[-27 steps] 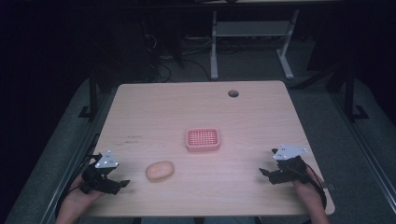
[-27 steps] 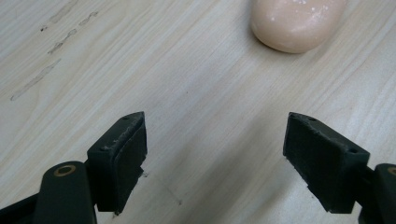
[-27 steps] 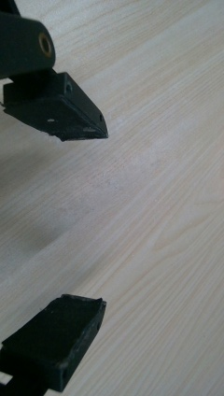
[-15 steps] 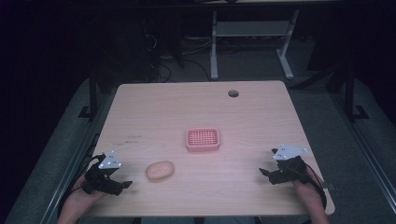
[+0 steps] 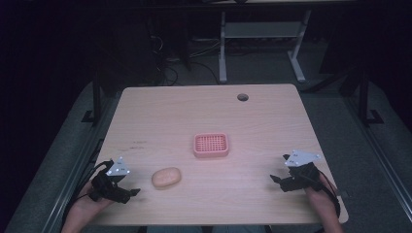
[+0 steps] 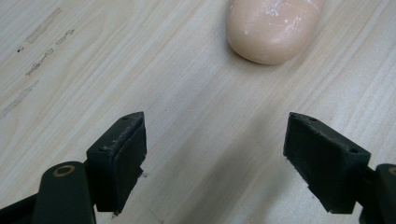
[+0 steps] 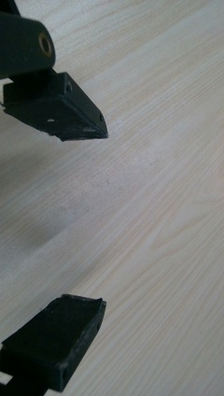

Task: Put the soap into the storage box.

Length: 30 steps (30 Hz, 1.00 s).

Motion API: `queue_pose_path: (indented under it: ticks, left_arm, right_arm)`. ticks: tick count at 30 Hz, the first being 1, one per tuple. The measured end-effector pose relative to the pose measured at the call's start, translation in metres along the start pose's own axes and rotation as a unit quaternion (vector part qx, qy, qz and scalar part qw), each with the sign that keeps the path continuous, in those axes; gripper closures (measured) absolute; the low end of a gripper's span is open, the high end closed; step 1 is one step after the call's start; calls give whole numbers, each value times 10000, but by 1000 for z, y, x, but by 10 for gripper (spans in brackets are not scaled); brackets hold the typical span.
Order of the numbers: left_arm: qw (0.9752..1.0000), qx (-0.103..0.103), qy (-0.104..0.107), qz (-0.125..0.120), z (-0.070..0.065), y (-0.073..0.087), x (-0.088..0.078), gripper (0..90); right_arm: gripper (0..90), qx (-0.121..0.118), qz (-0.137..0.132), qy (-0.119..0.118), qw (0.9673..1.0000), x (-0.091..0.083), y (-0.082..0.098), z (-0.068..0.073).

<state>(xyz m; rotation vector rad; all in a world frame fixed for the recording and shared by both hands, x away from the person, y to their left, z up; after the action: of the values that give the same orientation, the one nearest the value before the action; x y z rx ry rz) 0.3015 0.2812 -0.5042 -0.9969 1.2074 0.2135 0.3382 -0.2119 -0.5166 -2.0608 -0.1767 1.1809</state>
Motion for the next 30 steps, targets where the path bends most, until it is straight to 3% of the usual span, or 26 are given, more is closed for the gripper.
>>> queue_pose_path:
  ticks: [30]
  left_arm:
    - [9988,431,108,229,-10,-27,3,207]
  right_arm:
    - [140,48,-45,27,10000,-2,-1,1]
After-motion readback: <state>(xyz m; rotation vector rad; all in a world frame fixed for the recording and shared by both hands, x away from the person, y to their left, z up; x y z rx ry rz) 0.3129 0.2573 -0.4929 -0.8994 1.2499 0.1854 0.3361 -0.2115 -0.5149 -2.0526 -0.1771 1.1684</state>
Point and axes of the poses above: each handheld gripper's, and its own axes: x roughly forward along the jaws, y roughly out of its underside, z roughly to its left, the point moved 9 cm from there along x, roughly forward along the jaws, and after that the axes turned 11 degrees about -x, right-handed, at the moved point
